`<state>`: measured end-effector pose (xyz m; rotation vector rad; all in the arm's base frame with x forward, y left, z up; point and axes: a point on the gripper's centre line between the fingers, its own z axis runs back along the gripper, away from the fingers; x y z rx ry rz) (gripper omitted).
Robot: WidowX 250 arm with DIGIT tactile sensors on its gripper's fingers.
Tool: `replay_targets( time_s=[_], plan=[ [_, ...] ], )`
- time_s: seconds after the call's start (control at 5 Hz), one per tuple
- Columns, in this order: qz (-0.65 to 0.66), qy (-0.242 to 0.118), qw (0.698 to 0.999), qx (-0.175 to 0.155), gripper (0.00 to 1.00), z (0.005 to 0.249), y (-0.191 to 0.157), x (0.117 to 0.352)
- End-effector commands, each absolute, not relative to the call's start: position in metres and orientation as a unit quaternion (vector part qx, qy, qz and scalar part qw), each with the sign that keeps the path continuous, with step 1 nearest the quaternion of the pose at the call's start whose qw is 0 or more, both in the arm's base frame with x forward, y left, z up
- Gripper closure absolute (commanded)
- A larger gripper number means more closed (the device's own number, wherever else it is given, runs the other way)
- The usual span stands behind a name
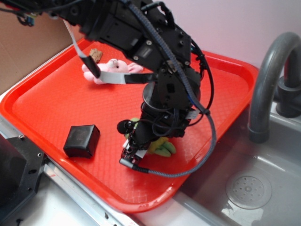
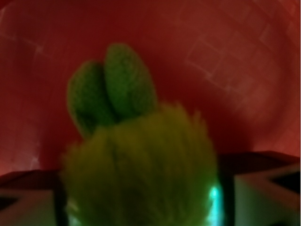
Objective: Grab the green animal.
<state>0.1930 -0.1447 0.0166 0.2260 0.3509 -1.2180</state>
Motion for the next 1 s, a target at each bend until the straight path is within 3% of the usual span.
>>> replay_targets(
  time_s=[0.0,0.2,0.4,0.6,0.8],
  plan=[
    [-0.438,0.11,0.887,0.092,1.0,0.083,-0.132,0.184],
    [-0.325,0.063,0.941,0.067,1.0,0.131,-0.103,0.184],
    [-0.209,0.024,0.978,-0.005,1.0,0.171,-0.071,0.173],
    [-0.086,-0.007,0.996,-0.009,1.0,0.194,-0.057,0.159],
    [0.013,0.012,1.0,0.023,1.0,0.188,-0.063,0.169]
  ],
)
